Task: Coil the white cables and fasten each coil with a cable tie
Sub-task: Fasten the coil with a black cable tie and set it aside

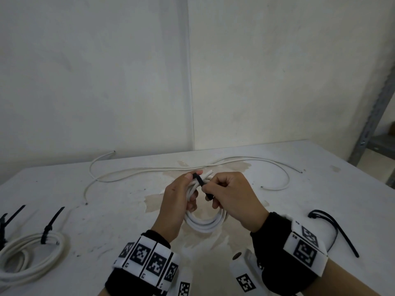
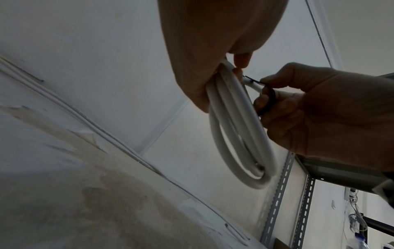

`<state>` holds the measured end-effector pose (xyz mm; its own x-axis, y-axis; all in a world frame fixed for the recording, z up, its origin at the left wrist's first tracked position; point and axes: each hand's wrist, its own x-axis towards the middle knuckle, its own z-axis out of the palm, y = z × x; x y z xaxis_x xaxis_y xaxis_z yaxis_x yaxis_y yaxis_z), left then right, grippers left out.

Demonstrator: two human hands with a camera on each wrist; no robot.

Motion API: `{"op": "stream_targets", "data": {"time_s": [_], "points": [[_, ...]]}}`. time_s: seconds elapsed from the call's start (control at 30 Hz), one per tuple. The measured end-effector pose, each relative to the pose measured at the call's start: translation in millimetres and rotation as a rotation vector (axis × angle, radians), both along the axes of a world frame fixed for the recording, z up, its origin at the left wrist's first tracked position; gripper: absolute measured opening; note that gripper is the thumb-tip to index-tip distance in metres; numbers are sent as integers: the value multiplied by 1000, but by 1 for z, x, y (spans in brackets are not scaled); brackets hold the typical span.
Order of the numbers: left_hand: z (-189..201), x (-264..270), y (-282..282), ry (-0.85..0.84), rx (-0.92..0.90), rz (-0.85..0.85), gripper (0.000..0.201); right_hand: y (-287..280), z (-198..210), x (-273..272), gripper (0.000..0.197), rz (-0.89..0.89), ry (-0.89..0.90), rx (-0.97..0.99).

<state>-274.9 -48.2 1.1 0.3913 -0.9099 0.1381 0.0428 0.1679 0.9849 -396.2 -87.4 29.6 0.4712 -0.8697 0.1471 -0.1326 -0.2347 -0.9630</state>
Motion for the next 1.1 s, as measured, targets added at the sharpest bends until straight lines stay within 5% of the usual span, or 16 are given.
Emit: {"op": "stream_targets", "data": {"time_s": [1.1], "points": [[-4, -1, -1, -84, -40, 64, 34, 0, 2, 10, 24, -86, 20, -20]]}}
